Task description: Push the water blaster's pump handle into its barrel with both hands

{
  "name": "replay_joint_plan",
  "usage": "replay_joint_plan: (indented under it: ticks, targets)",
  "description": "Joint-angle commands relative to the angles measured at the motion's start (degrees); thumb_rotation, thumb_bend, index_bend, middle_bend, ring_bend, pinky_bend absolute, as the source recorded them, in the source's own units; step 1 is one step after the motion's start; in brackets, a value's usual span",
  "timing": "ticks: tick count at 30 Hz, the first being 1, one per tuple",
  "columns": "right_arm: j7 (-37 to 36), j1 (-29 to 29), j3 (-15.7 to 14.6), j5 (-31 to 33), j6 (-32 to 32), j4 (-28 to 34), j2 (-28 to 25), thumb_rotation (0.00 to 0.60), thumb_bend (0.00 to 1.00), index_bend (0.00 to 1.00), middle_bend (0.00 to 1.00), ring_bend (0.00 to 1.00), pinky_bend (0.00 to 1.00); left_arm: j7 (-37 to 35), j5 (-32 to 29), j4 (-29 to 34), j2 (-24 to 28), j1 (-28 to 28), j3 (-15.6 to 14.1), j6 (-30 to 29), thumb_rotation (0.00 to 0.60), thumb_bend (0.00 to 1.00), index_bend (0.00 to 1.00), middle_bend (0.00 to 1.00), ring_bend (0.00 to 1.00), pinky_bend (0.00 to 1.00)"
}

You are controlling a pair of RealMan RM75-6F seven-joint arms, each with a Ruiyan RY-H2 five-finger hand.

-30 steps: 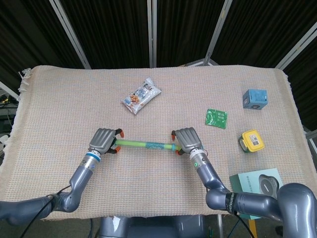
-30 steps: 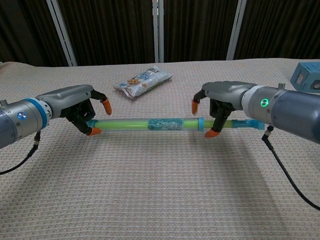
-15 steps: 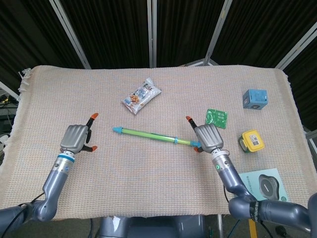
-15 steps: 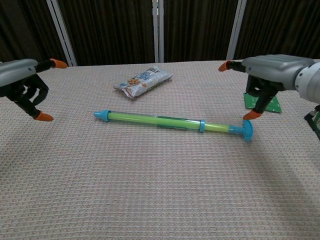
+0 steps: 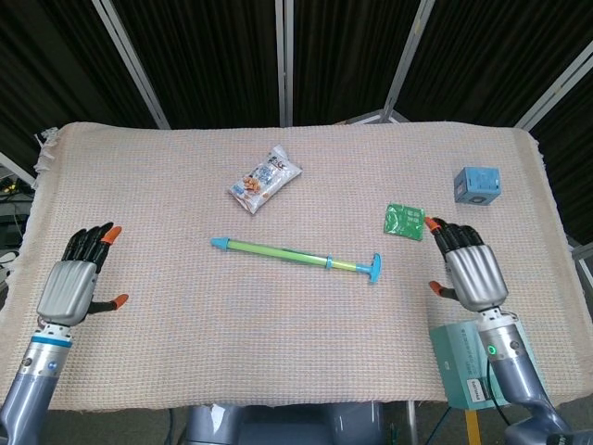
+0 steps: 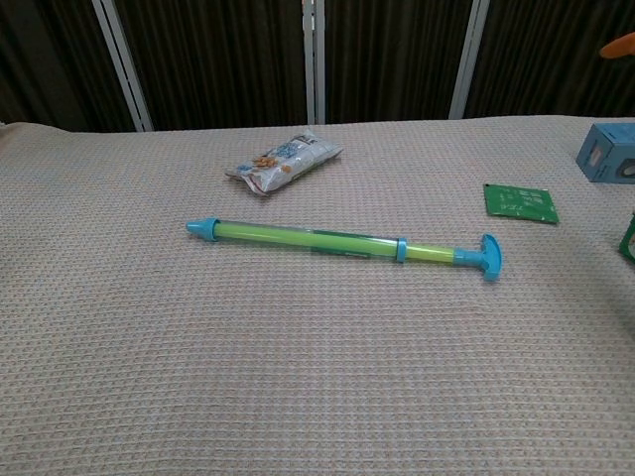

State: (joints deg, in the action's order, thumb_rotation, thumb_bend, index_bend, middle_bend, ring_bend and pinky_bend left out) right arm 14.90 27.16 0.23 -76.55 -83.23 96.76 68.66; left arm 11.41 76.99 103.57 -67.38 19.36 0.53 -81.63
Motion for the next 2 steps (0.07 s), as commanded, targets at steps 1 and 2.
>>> replay_joint_plan:
  ticks: [1,2]
  targets:
    - [-2.98,-5.28,-2.61,-3.28,-4.92,0.18,-2.54,0.6,0.0,0.0,0.0,0.0,0.0,-0.55,5.15,0.76,1.25,-3.81,-3.13,-4.51,0.6,0.0,0.0,0.0,0.0,0.0]
    - [-3.11,-5.91,-2.87,-3.34,-5.21,0.44,-2.92,0.6,0.0,0.0,0.0,0.0,0.0,-0.57,5.82,0.65,1.23,-4.26,-3.37,-5.1,0.6,0.0,0.0,0.0,0.0,0.0]
